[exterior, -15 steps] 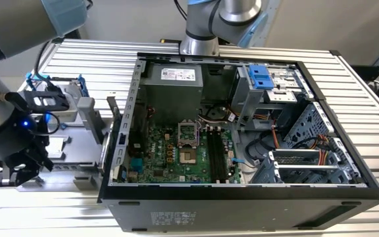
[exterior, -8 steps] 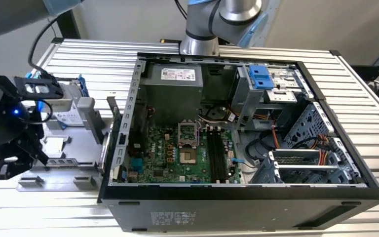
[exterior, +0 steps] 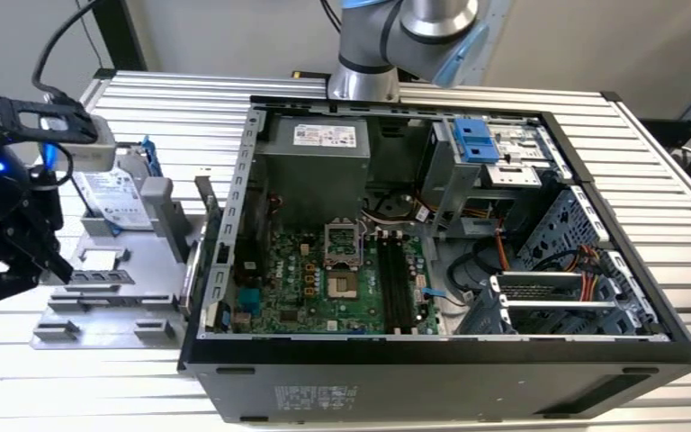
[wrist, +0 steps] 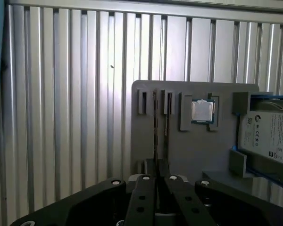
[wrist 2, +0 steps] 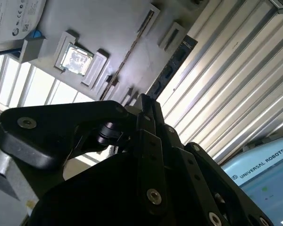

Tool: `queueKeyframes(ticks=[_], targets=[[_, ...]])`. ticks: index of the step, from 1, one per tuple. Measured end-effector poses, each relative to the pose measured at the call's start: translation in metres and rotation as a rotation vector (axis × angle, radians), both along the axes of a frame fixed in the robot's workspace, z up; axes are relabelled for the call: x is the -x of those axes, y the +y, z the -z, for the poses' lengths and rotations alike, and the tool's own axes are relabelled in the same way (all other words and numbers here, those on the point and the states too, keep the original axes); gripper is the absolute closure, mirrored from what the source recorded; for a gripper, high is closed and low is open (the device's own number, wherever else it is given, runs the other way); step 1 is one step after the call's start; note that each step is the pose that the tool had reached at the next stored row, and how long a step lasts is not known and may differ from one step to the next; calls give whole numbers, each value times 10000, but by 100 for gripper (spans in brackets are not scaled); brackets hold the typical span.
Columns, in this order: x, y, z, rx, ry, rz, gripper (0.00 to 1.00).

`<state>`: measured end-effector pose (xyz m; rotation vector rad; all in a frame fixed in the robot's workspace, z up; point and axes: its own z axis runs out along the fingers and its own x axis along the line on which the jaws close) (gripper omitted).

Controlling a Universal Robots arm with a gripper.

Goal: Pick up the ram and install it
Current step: 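Pick up the ram and move it above insertion slot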

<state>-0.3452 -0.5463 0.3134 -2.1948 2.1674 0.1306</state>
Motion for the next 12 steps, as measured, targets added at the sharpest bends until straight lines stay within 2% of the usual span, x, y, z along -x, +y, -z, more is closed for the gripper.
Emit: queueKeyframes(ticks=[12], targets=[[0, 0, -546, -1, -1, 0, 100]])
